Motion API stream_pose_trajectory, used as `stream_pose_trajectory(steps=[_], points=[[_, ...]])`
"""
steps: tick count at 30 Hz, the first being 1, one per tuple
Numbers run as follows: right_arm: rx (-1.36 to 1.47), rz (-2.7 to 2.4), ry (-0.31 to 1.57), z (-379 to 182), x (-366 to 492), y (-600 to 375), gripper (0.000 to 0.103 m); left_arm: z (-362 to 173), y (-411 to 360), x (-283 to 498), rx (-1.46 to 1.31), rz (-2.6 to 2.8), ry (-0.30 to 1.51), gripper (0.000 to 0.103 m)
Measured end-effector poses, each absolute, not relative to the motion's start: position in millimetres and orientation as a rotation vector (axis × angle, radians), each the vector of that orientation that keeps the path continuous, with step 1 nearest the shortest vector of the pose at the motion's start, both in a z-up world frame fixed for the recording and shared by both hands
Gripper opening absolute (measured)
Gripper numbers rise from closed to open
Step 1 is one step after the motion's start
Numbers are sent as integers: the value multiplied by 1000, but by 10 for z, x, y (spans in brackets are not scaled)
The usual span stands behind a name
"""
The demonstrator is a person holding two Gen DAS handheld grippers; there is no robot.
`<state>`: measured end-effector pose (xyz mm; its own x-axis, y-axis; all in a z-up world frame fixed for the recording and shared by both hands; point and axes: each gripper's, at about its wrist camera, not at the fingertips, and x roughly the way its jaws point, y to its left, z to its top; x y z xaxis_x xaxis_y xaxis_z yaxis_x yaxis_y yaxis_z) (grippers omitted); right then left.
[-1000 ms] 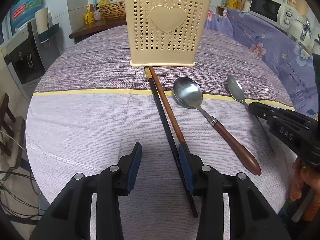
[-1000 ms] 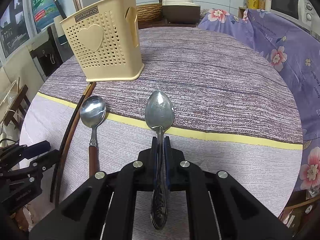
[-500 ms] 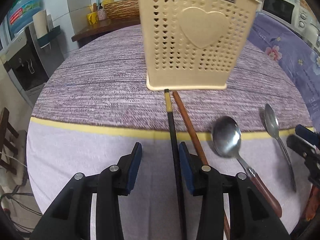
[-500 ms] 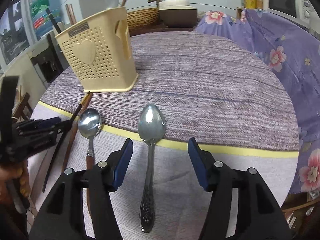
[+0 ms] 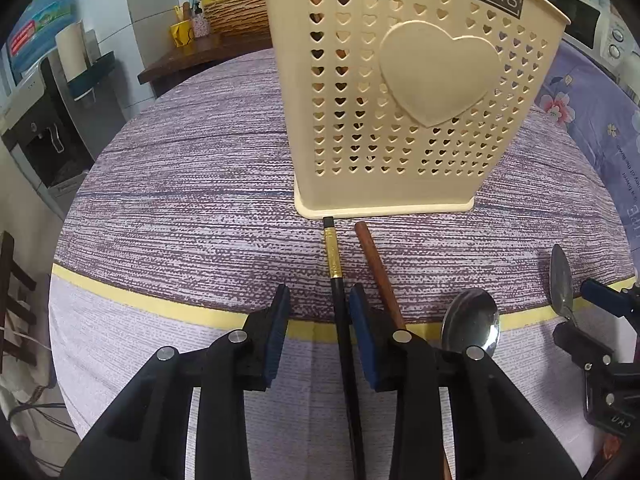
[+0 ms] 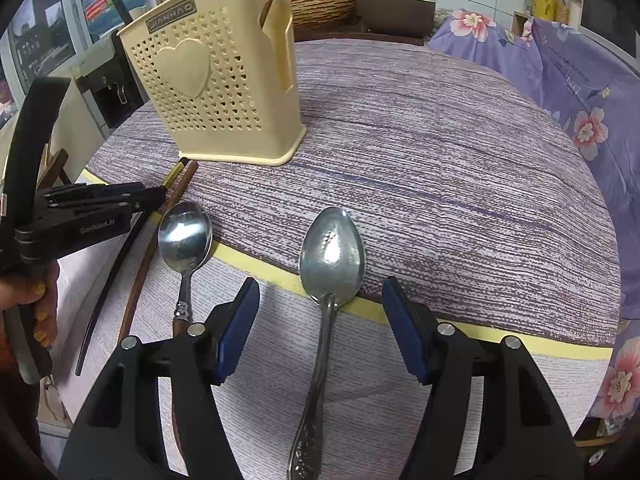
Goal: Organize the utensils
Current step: 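Close the left tool on the gold-tipped chopstick while the right tool holds the spoon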
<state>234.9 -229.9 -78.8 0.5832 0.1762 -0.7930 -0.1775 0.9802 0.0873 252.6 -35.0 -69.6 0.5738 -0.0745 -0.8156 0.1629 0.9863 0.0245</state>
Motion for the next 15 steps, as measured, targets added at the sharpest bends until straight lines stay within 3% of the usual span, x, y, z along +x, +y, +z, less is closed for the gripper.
stream_pose_trajectory(steps=[11, 15], points=[[-69, 173, 946, -807, 2626, -2158, 58, -683, -413, 2654, 112, -136, 954, 17], [-60, 160, 946, -786, 2703, -2178, 39, -681, -452, 2695, 119, -129, 956, 10]])
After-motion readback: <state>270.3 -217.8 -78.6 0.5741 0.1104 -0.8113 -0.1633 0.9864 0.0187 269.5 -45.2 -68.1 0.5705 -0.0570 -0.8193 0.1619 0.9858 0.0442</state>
